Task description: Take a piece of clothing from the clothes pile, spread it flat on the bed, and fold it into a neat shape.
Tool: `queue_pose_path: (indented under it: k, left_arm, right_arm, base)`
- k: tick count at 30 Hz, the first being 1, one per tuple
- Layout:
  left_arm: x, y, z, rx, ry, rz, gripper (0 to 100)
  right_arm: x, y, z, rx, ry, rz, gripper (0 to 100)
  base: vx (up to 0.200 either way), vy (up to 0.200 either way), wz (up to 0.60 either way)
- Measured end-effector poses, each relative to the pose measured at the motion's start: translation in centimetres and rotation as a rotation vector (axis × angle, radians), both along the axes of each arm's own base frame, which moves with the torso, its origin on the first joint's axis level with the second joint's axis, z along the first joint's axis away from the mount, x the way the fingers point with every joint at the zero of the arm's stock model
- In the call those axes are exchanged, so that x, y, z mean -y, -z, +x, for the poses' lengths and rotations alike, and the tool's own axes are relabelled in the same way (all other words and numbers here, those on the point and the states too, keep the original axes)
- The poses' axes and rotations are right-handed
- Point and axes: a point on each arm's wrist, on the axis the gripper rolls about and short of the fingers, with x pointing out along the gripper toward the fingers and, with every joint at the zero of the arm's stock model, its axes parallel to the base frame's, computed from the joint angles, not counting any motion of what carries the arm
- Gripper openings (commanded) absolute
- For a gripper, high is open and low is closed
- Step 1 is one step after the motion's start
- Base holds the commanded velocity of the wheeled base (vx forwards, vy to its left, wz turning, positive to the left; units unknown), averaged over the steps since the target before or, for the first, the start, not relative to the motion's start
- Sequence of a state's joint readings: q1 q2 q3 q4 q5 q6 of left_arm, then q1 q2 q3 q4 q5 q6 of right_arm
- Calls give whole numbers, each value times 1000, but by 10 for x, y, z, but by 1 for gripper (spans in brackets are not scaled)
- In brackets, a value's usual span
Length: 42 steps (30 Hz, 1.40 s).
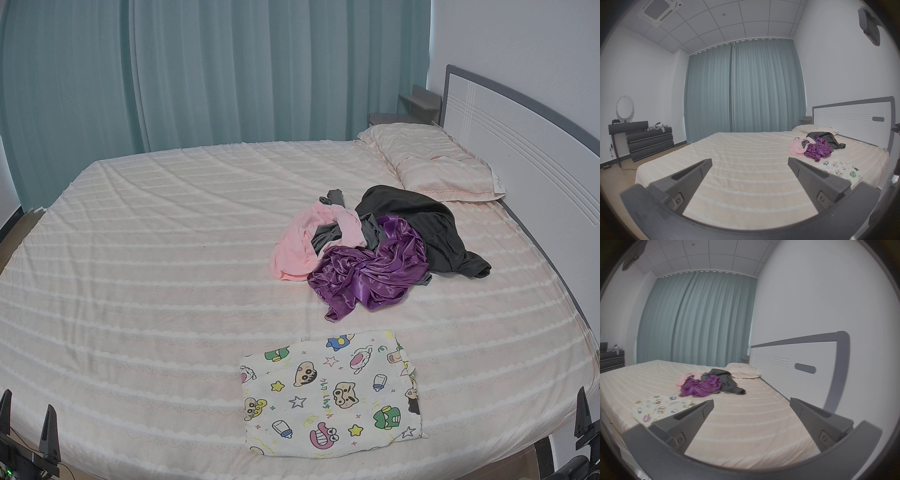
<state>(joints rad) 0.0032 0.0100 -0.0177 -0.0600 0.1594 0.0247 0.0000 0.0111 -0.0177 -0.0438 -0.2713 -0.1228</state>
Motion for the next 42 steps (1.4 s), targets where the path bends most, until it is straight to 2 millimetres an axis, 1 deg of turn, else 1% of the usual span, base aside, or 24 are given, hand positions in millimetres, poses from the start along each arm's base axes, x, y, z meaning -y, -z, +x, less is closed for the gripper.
queue_pose_path:
  k: [2,6,9,13,16,42]
  left_arm:
    - [0,0,0,0,-9,3,100]
    - [0,0,0,-1,-17,5,100]
    - [0,0,0,-3,22,3,100]
    - [3,4,1,-36,135,2,100]
    - [4,6,1,-60,169,-11,100]
    - [4,6,1,-63,170,-18,100]
  right_arm:
    - [-1,0,0,3,-57,3,100]
    - [-5,4,1,-31,-239,47,100]
    - [-7,6,1,-44,-303,82,100]
    - [-7,6,1,-49,-304,114,100]
    - [-6,7,1,-49,-299,126,100]
    - [-6,7,1,-50,-293,123,100]
  base:
    - [0,0,0]
    - [0,0,0]
    - [0,0,0]
    - [0,0,0]
    - [0,0,0]
    - [0,0,0]
